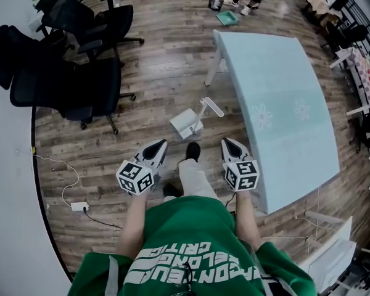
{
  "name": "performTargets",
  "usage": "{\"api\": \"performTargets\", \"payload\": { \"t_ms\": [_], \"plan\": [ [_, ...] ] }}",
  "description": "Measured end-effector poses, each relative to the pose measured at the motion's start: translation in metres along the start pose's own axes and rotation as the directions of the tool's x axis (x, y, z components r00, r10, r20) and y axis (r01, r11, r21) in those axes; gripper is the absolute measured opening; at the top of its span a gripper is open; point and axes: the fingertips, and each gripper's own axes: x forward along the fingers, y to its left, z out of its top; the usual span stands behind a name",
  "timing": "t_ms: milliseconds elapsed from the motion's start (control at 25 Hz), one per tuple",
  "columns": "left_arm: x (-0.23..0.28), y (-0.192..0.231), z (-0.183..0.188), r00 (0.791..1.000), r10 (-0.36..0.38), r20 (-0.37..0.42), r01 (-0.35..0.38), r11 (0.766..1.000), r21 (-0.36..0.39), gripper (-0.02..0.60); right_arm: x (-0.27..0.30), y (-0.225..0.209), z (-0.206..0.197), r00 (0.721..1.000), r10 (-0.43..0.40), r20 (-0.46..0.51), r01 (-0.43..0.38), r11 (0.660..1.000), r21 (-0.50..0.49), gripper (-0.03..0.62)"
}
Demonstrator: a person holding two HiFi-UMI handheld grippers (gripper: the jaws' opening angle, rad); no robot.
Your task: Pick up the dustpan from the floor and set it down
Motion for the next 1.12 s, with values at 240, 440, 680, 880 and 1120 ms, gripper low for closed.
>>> {"api": "performTargets", "payload": {
  "t_ms": [240, 440, 680, 880, 1120],
  "plan": [
    [0.040, 0.030, 0.034, 0.999, 0.048, -0.005, -0.047, 0.999, 0.019, 0.002, 0.056, -0.041, 0.036, 1.000, 0.017, -0.009, -0.017, 0.999, -0.030, 0.008],
    [0.076, 0.050, 0.061, 0.996, 0.087, -0.013, -0.087, 0.996, 0.034, 0.002, 0.101, -0.077, 0.057, 0.999, 0.037, -0.039, -0.038, 0.998, -0.045, 0.008],
    [0.116, 0.067, 0.066, 0.990, 0.132, -0.039, -0.131, 0.991, 0.021, 0.002, 0.145, -0.103, 0.050, 0.989, 0.092, -0.113, -0.101, 0.992, -0.074, 0.009],
    [0.150, 0.070, 0.066, 0.989, 0.134, -0.062, -0.133, 0.991, 0.023, 0.002, 0.169, -0.113, 0.044, 0.981, 0.139, -0.137, -0.150, 0.986, -0.076, 0.009],
    [0.180, 0.065, 0.070, 0.992, 0.108, -0.072, -0.107, 0.994, 0.021, 0.002, 0.178, -0.121, 0.038, 0.974, 0.167, -0.151, -0.177, 0.982, -0.060, 0.009]
  ]
}}
